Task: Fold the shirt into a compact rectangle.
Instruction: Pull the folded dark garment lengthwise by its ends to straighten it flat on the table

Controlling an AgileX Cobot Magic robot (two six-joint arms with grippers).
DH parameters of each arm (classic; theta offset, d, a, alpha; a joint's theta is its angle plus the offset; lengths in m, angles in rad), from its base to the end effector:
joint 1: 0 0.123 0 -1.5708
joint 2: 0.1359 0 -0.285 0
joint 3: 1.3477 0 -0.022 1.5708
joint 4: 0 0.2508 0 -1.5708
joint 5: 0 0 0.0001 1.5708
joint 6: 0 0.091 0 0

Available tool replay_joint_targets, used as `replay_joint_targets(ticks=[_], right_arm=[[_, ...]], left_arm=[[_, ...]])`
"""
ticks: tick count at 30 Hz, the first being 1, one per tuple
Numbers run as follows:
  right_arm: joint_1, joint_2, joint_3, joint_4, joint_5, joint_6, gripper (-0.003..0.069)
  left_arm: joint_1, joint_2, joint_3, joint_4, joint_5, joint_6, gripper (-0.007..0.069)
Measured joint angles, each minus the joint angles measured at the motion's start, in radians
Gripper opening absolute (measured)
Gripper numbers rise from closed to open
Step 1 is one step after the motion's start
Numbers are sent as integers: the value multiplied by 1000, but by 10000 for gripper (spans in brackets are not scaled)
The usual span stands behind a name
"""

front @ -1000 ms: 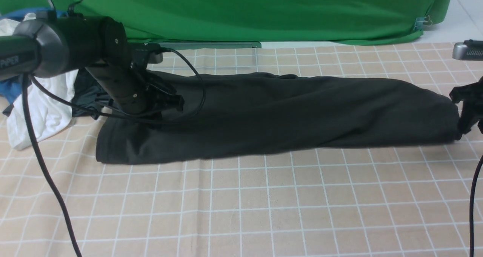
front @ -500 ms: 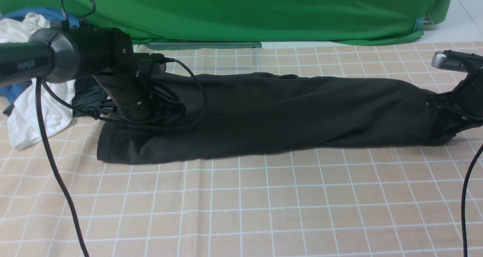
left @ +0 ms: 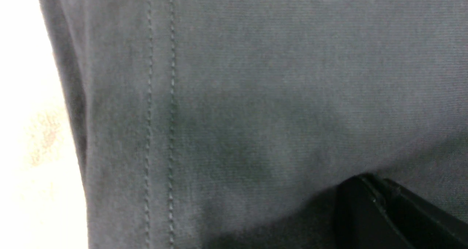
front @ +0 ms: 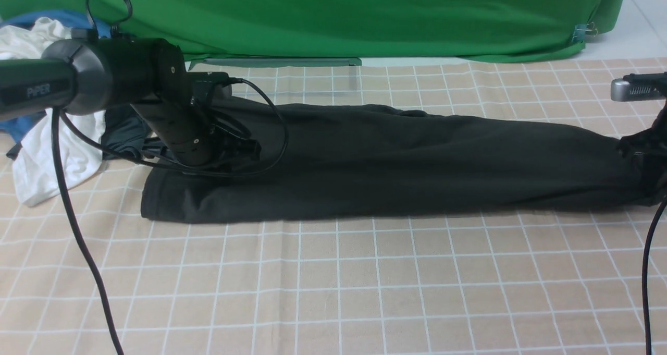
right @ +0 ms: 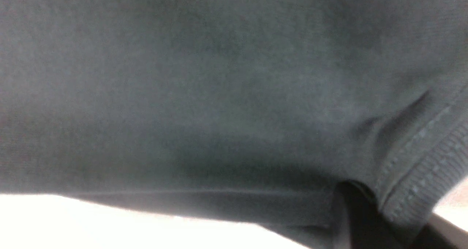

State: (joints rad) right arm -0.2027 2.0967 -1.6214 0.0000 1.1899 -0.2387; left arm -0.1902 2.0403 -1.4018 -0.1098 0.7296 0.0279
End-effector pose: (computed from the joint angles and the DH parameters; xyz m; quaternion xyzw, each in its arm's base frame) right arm 0.4064 -0.0835 0.1823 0.0180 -0.9998 -0.0008 0.0035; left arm 0.4048 -0.0847 0.1578 0.0725 0.9860 -0.0537 0.1403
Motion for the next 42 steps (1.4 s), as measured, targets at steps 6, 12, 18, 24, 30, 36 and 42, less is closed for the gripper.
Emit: replay_joint_targets(ticks=[6,12,18,24,30,36,42], right_arm=[[0,-2,-96,-89,17,130,347],[68,-47,-210,199,-40,-9,371],[284,-6,-274,394,-178,-272,374],[450,114,-320,389,-327,-376,439],[532,208,-326,337,-493,-395,451],[541,252,-327,284,-523,-391,374],[541,259,-367,280,-557,-390,50]], left_arm=[[9,-20,-35,35,16,-28,19],[11,-106,-57,34,-23,-28,19],[14,-111,-57,11,36,-46,19],[22,-111,-57,15,51,-48,19],[22,-111,-57,23,68,-48,19],[22,-111,-57,25,70,-45,19],[22,-111,-57,25,70,-45,19]])
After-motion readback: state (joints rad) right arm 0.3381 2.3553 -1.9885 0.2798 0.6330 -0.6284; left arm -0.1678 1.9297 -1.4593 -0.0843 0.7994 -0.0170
